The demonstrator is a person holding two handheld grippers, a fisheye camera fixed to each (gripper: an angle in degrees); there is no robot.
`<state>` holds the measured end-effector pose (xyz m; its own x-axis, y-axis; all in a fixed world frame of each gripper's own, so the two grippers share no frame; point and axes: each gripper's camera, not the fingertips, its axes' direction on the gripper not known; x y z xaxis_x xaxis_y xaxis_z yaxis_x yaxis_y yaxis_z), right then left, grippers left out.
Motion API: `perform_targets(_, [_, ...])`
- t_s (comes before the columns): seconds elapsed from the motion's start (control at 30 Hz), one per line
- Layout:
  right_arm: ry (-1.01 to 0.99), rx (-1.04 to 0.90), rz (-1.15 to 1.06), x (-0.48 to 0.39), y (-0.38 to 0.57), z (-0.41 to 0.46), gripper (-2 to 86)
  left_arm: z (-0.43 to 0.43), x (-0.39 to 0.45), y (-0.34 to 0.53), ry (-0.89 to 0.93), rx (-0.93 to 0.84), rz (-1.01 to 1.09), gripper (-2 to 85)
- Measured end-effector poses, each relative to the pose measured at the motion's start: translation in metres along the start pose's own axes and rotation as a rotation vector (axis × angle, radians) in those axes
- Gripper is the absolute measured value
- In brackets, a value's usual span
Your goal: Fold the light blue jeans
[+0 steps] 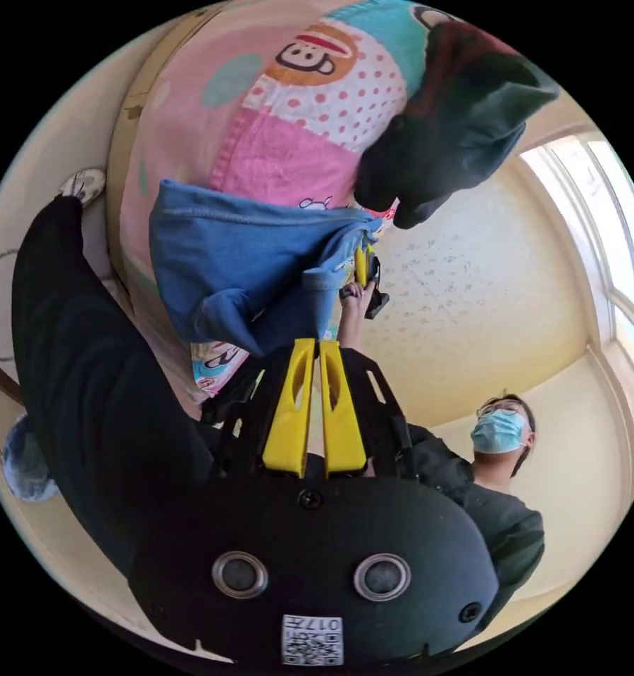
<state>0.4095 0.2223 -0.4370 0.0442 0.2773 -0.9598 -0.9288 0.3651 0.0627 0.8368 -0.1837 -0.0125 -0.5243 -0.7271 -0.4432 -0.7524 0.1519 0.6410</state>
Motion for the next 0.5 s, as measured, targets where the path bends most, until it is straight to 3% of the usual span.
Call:
perform_targets(0.1, [-0.016, -0.109, 0.097, 0.020, 0.083, 0.013, 7.9, -0.007, 0.006, -0.004, -0.413, -0.077, 0.075, -0.8])
perform_targets(0.17, [-0.042, -0.176, 0.130, 0.021, 0.131, 0.025, 7.7, -0.004, 0.001, -0.002, -0.992, -0.222, 0.047, -0.8])
perform_targets(0.23, [-0.034, -0.250, 0.151, 0.015, 0.170, 0.037, 7.7, -0.001, -0.003, 0.000, -1.263, -0.337, 0.021, -0.7])
perform_targets(0.3, [-0.062, -0.287, 0.230, 0.010, 0.207, 0.048, 7.7, 0.001, 0.011, 0.003, -1.256, -0.367, 0.108, -0.4])
perform_targets(0.4, [-0.177, -0.307, 0.320, 0.008, 0.232, 0.063, 7.9, 0.008, 0.047, -0.007, -1.061, -0.333, 0.246, 2.1])
perform_targets(0.5, [-0.159, -0.345, 0.235, -0.006, 0.234, 0.082, 8.4, 0.039, 0.082, -0.025, -1.023, -0.331, 0.423, 7.2])
